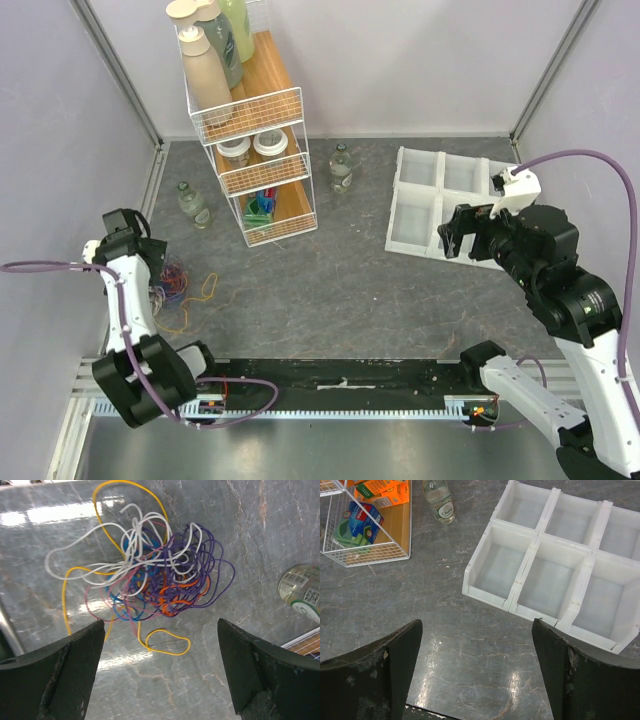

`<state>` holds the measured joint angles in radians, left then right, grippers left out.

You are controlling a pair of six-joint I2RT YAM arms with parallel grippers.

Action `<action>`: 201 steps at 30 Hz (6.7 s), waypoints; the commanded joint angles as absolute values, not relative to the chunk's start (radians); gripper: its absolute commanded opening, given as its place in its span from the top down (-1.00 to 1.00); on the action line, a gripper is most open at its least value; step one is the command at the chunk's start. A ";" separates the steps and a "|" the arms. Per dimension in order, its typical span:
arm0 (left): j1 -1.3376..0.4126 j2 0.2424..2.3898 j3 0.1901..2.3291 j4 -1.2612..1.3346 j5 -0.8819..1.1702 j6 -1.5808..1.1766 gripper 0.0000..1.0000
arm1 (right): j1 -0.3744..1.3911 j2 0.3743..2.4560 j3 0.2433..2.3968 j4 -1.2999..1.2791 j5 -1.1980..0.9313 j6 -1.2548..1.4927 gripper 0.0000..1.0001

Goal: Untangle the cables

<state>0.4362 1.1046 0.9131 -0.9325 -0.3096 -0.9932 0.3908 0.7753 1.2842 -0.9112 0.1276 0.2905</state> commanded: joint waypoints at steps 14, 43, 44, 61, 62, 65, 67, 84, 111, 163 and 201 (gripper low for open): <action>0.558 1.513 0.943 -0.719 -0.166 -0.992 -0.91 | 0.391 0.769 1.246 -0.899 0.075 0.288 -0.96; -0.415 0.795 0.551 -0.706 0.067 -1.003 0.96 | 0.394 0.775 0.965 -0.755 -0.090 0.394 -0.96; -0.452 0.789 0.545 -0.634 0.127 -0.997 0.97 | 0.396 0.776 0.919 -0.709 -0.163 0.422 -0.96; -0.822 0.997 0.588 -0.017 0.397 -0.968 0.97 | 1.070 0.931 0.608 -0.235 -0.006 0.695 -0.73; -0.822 0.976 0.575 -0.020 0.394 -0.980 0.97 | 1.112 0.919 0.588 -0.186 0.033 0.686 -0.66; -0.822 0.940 0.560 -0.054 0.391 -1.000 0.97 | 1.242 0.902 0.522 -0.027 0.046 0.646 -0.62; -0.822 0.927 0.560 -0.075 0.399 -1.009 0.97 | 1.296 0.937 0.503 0.056 0.057 0.623 -0.62; -0.821 0.802 0.566 -0.261 0.185 -1.034 0.97 | 1.459 0.982 0.509 0.002 0.362 0.635 1.00; -0.822 1.061 0.532 -0.086 0.296 -0.957 0.03 | 1.473 0.894 1.030 -0.419 0.581 0.513 1.00; -0.813 0.749 0.483 -0.270 0.222 -0.847 -0.20 | 0.560 1.351 1.792 -0.563 0.454 0.144 1.00; -0.813 0.388 0.476 -0.396 0.305 -1.031 -0.25 | 0.411 1.443 1.612 -0.387 0.362 0.156 1.00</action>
